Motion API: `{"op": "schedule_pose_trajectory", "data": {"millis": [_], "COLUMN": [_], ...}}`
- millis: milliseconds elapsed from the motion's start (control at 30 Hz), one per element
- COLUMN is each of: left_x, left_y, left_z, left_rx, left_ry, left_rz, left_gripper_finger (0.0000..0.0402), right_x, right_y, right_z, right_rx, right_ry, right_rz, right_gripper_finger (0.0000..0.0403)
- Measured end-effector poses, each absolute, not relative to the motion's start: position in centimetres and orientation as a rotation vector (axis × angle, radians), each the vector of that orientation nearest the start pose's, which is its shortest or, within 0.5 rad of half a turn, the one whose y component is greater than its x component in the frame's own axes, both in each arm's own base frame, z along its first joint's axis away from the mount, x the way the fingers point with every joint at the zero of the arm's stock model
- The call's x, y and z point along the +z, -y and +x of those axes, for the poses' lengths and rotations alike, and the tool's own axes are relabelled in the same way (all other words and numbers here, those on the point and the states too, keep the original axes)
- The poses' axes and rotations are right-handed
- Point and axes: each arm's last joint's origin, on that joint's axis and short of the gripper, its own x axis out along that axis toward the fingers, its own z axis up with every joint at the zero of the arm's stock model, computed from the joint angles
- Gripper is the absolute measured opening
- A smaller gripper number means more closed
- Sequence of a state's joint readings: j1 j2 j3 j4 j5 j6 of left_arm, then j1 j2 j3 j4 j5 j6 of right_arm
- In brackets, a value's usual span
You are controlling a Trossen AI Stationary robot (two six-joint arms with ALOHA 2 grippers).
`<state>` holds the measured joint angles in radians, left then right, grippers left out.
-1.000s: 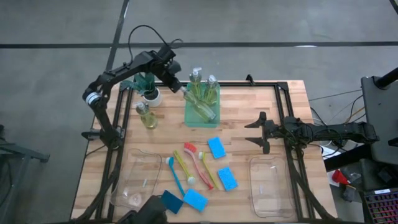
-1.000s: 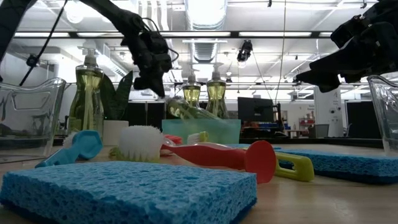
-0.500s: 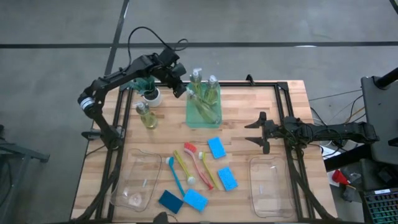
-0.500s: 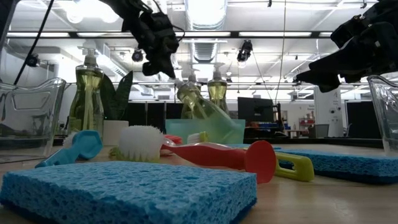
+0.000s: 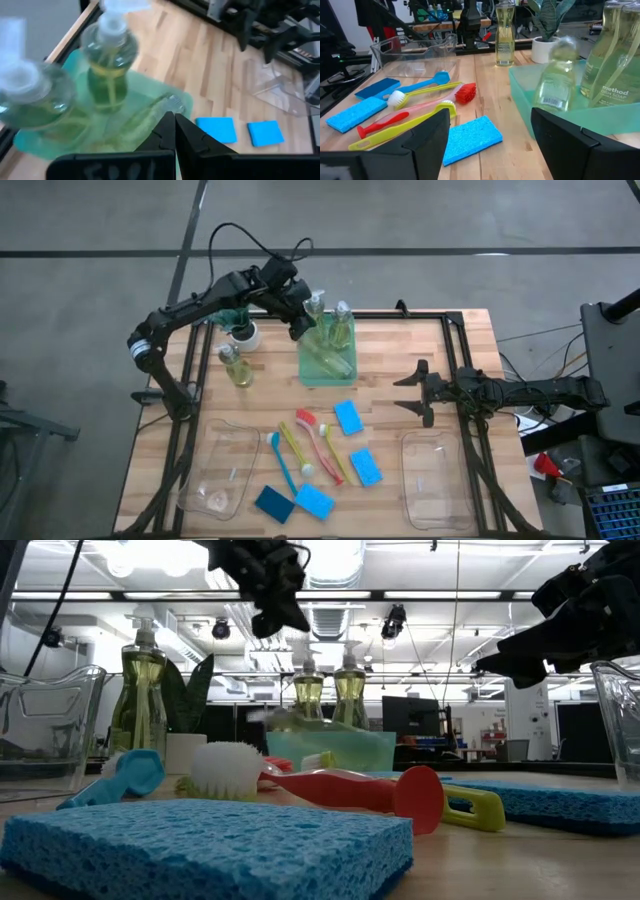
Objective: Pick & Place Kitchen Sink Supplies
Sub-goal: Put the right dishwashing liquid into the green bin
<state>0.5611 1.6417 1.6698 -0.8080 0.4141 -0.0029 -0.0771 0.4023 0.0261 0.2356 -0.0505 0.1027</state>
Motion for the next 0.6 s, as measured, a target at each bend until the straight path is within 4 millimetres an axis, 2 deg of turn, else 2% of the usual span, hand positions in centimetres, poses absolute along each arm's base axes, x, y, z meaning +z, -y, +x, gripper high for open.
{"op": "schedule_pose_trajectory", "data": {"millis": [167,300,467,600], "left_x": [36.7,36.5,34.5,32.5], "left_y": [-17.3,-17.5,-18.1,-18.4], "left_z": [30.3,29.8,29.8,29.9], "left_rx": [0.160,0.289,0.376,0.391], "left_ry": [-0.694,-0.749,-0.862,-0.957], "left_rz": [-0.389,-0.386,-0.408,-0.432], "left_gripper_finger": [0.0000,0.0000,0.0008,0.0050], "right_x": [15.9,15.9,15.9,15.9], "right_y": [0.8,0.8,0.8,0.8], "right_z": [12.2,12.2,12.2,12.2], "right_rx": [-0.034,-0.034,-0.034,-0.034], "right_ry": [-0.140,-0.139,-0.139,-0.139], "right_rz": [0.112,0.111,0.111,0.110], "right_gripper_finger": [0.0282,0.0283,0.0276,0.0270]}}
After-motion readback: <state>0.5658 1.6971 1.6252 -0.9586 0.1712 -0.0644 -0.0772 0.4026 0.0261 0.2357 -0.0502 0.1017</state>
